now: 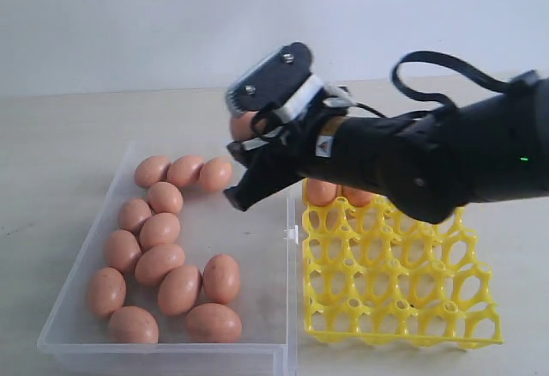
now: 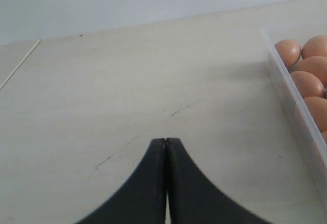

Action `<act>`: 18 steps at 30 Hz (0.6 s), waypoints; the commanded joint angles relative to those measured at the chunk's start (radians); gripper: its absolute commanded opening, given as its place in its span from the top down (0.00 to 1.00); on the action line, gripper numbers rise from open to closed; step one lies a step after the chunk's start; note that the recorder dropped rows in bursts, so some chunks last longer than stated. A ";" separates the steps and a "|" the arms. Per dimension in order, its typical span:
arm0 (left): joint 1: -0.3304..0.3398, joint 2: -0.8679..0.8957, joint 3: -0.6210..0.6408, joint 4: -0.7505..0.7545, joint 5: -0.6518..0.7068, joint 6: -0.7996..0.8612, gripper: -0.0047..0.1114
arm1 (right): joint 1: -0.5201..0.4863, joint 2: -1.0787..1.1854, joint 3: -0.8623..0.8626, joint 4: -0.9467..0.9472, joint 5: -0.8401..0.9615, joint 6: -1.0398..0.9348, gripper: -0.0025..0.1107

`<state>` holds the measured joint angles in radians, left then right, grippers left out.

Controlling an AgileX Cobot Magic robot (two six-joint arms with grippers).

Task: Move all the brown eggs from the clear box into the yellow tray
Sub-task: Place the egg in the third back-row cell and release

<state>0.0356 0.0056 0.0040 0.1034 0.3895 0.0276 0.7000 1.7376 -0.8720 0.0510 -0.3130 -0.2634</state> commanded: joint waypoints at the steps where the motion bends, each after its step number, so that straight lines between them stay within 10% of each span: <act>1: -0.006 -0.006 -0.004 -0.002 -0.009 -0.005 0.96 | -0.080 -0.104 0.132 0.033 -0.088 -0.024 0.98; 18: -0.006 -0.006 -0.004 -0.002 -0.009 -0.005 0.96 | -0.316 -0.123 0.340 0.152 -0.216 0.163 0.98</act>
<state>0.0356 0.0056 0.0040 0.1034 0.3895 0.0276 0.4047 1.5919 -0.5349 0.2056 -0.4980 -0.1375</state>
